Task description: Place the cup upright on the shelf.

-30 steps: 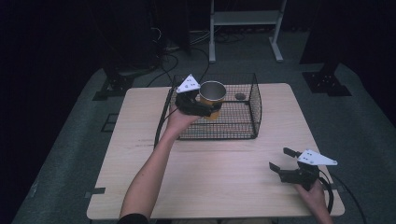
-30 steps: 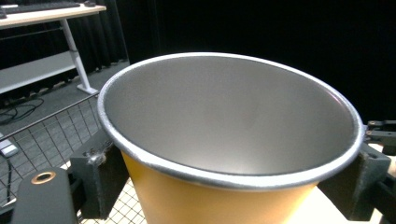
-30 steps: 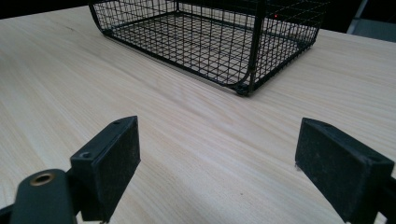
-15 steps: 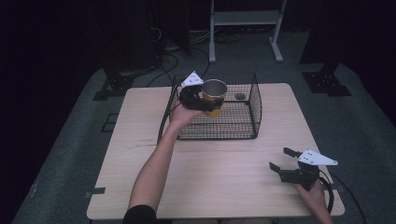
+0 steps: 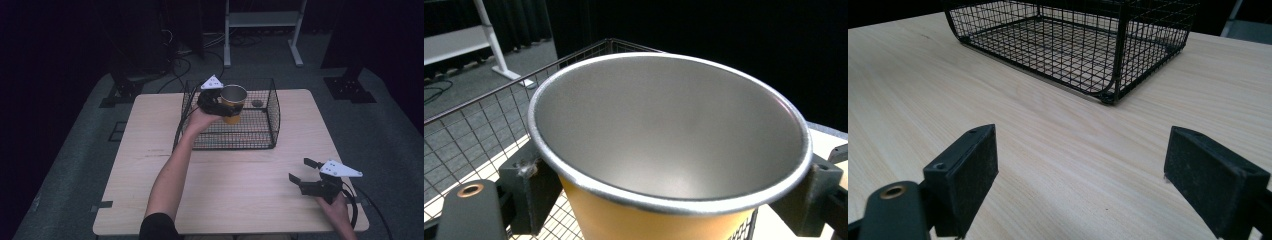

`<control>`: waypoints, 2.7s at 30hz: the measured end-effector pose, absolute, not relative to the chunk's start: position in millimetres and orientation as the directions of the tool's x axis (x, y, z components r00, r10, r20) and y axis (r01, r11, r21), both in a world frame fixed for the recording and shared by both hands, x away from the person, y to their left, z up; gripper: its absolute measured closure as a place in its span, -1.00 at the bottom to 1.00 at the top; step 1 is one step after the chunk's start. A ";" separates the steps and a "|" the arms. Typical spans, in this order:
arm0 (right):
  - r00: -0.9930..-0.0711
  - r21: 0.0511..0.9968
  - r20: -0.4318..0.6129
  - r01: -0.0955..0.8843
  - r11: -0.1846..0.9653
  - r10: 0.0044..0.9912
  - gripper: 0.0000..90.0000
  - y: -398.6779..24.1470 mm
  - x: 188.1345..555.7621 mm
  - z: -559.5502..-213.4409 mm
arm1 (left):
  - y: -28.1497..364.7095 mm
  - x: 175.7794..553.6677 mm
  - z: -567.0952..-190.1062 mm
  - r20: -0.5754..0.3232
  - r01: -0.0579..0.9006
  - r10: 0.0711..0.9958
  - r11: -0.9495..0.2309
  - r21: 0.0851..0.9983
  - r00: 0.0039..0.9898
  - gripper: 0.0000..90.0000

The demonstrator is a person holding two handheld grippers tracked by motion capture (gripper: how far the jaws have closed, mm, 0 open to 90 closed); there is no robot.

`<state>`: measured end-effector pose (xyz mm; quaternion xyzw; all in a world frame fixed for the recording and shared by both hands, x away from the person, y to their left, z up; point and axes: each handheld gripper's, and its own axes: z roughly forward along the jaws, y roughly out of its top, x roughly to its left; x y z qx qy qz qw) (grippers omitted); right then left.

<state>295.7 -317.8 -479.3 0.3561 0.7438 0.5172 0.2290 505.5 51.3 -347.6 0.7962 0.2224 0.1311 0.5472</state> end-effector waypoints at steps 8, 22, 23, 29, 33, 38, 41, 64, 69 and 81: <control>-0.640 0.933 0.033 0.295 0.206 0.767 -0.71 -318.3 295.7 -479.3 | 45.9 517.6 -354.0 -0.055 0.229 0.479 -0.314 0.921 0.876 -0.70; -0.643 0.935 0.036 0.292 0.202 0.765 -0.71 -318.8 295.6 -479.3 | 36.6 533.9 -373.5 -0.072 0.251 0.459 -0.341 0.906 0.885 -0.70; -0.643 0.935 0.035 0.292 0.202 0.765 -0.71 -318.8 295.6 -479.3 | 36.7 534.5 -374.5 -0.070 0.251 0.459 -0.346 0.904 0.886 -0.70; -0.642 0.934 0.035 0.293 0.204 0.766 -0.71 -318.6 295.5 -479.3 | 36.4 537.0 -376.9 -0.075 0.253 0.453 -0.348 0.903 0.888 -0.70; -0.643 0.934 0.034 0.292 0.204 0.765 -0.71 -318.7 295.5 -479.3 | 33.8 538.9 -380.3 -0.077 0.263 0.448 -0.369 0.891 0.891 -0.70; -0.644 0.934 0.033 0.291 0.205 0.765 -0.71 -318.6 295.4 -479.3 | 31.0 540.8 -386.9 -0.091 0.272 0.430 -0.381 0.884 0.898 -0.70; -0.644 0.935 0.034 0.291 0.204 0.765 -0.71 -318.7 295.4 -479.3 | 29.4 541.7 -389.9 -0.086 0.272 0.423 -0.401 0.875 0.902 -0.71; -0.644 0.935 0.033 0.290 0.204 0.764 -0.71 -318.8 295.4 -479.3 | 24.7 549.4 -405.7 -0.099 0.315 0.419 -0.484 0.817 0.902 -0.74; -0.644 0.935 0.033 0.290 0.204 0.764 -0.71 -318.9 295.5 -479.3 | 23.0 549.4 -406.6 -0.088 0.309 0.416 -0.503 0.807 0.905 -0.74; -0.644 0.935 0.033 0.290 0.204 0.764 -0.71 -318.8 295.4 -479.3 | 22.1 547.7 -405.8 -0.069 0.298 0.408 -0.532 0.793 0.911 -0.76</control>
